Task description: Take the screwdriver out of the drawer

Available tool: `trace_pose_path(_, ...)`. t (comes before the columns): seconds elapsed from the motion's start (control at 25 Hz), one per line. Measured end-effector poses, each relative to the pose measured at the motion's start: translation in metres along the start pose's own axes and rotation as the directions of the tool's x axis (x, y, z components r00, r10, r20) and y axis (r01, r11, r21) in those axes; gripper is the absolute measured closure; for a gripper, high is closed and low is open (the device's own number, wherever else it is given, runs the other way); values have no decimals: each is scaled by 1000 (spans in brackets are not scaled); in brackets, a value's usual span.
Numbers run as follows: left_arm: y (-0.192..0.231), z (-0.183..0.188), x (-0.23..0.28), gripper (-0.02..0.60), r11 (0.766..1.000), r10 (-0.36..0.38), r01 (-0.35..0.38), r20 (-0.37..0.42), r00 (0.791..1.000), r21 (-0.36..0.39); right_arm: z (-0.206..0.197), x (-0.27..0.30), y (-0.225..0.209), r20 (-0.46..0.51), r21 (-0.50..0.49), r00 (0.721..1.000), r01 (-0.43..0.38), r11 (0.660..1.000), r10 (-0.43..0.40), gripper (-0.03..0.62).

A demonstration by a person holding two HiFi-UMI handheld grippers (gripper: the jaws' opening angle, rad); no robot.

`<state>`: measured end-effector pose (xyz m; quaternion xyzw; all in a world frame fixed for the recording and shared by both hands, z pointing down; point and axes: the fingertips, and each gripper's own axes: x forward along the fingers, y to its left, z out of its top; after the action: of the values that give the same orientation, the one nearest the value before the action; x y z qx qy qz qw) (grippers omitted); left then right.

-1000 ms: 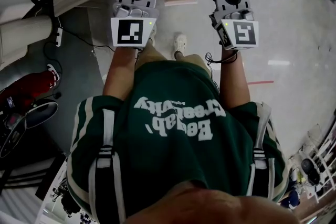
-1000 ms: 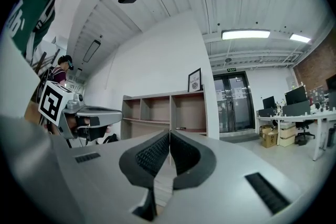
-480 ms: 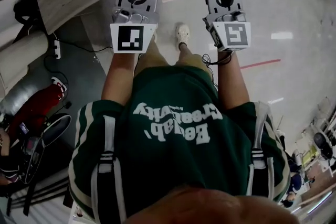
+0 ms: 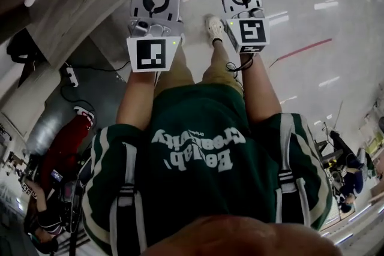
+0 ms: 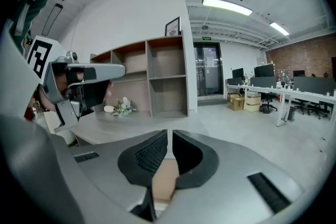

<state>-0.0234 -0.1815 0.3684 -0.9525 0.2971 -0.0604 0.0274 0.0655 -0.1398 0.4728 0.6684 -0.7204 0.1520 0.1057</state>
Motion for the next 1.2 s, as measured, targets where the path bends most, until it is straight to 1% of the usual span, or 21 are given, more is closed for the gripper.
trace_pose_path(0.24, 1, -32, 20, 565, 998, -63, 63, -29, 998, -13, -61, 29, -8, -99, 31, 993, 60, 998, -57, 539)
trace_pose_path(0.32, 2, -39, 21, 565, 997, -80, 79, -42, 996, -8, -85, 39, -8, -148, 48, 987, 62, 997, -55, 527)
trace_pose_path(0.4, 5, -46, 21, 565, 996, -94, 94, -51, 994, 0, -111, 51, -6, -200, 76, 979, 52, 996, -35, 465)
trace_pose_path(0.52, 10, -61, 24, 565, 994, -109, 109, -65, 992, 0, -145, 71, -6, -263, 99, 964, 66, 993, -37, 462)
trace_pose_path(0.68, 19, -77, 29, 565, 994, -110, 108, -75, 991, -28, -188, 99, -8, -342, 124, 938, 103, 987, -55, 461)
trace_pose_path(0.88, 18, -85, 32, 565, 992, -121, 117, -78, 990, -55, -235, 121, -17, -436, 174, 897, 159, 972, -69, 444)
trace_pose_path(1.08, 26, -98, 30, 565, 990, -126, 118, -97, 987, -78, -271, 145, -20, -515, 167, 855, 174, 971, -65, 442)
trace_pose_path(1.2, 34, -107, 28, 565, 989, -126, 117, -103, 987, -89, -285, 156, -20, -541, 162, 838, 189, 969, -73, 442)
